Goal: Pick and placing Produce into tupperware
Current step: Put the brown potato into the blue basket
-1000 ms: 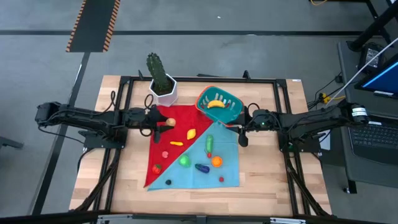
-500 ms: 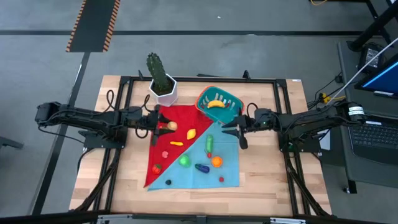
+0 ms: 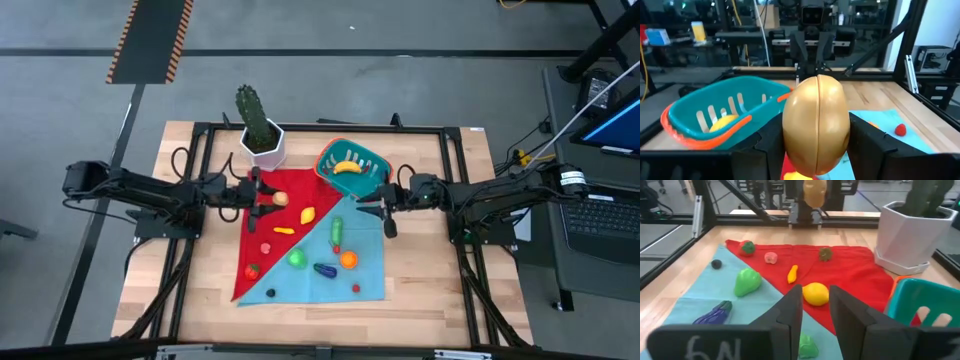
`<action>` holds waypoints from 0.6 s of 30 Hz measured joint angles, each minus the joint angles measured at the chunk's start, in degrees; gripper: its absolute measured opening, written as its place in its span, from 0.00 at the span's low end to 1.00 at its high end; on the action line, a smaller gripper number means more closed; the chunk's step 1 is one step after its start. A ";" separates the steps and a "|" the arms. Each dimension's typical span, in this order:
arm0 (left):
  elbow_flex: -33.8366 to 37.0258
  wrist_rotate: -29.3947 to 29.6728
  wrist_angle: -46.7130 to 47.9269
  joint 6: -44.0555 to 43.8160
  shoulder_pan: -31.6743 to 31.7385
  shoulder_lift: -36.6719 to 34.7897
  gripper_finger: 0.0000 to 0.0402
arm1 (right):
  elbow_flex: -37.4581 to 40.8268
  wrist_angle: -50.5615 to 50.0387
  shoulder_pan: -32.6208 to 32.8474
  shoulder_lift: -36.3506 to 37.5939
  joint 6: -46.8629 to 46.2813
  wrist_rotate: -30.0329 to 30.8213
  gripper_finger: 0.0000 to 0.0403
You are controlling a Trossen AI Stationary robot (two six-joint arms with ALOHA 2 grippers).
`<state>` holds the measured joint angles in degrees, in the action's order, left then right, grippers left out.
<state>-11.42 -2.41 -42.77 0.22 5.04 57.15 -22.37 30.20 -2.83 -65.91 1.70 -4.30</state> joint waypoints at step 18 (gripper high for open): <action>-6.53 4.68 -6.26 -0.99 3.12 15.66 0.42 | 0.00 0.38 -0.07 0.00 -7.05 17.69 0.24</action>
<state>-17.95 2.27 -49.04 -0.77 8.15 72.81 -22.37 30.57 -2.90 -65.91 -5.35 13.39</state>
